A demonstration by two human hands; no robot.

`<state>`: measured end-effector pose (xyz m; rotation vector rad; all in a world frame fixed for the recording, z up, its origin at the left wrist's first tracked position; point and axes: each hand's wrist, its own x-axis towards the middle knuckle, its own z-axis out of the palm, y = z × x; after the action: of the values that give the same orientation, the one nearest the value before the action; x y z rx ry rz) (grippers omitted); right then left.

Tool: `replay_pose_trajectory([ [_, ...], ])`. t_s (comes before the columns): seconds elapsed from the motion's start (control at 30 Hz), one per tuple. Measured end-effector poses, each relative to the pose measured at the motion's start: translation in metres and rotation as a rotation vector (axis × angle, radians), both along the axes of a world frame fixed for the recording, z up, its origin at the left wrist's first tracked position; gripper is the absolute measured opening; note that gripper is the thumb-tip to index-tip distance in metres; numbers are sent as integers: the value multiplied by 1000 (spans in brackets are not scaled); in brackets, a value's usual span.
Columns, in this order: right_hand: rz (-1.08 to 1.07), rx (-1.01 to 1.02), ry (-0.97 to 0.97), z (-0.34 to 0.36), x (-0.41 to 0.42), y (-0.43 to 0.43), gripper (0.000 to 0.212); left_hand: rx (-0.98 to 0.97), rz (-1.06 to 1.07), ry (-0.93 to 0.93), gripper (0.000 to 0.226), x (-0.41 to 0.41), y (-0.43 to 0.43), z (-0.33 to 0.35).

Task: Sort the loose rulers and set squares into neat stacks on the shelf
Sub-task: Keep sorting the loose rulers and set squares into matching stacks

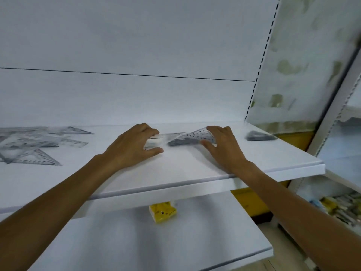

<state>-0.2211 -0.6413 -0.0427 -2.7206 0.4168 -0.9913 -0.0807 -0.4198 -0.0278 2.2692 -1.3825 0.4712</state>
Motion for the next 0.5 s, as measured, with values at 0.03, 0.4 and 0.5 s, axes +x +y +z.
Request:
replay_pose_trajectory([
  [0.03, -25, 14, -20, 1, -6, -9, 48, -10, -17, 5, 52, -4, -11, -1],
  [0.4, -175, 28, -39, 11, -46, -125, 46, 13, -149, 10, 52, -47, -129, -3],
  [0.5, -180, 22, -7, 13, -60, -168, 45, 28, -122, 16, 51, -55, -154, -8],
])
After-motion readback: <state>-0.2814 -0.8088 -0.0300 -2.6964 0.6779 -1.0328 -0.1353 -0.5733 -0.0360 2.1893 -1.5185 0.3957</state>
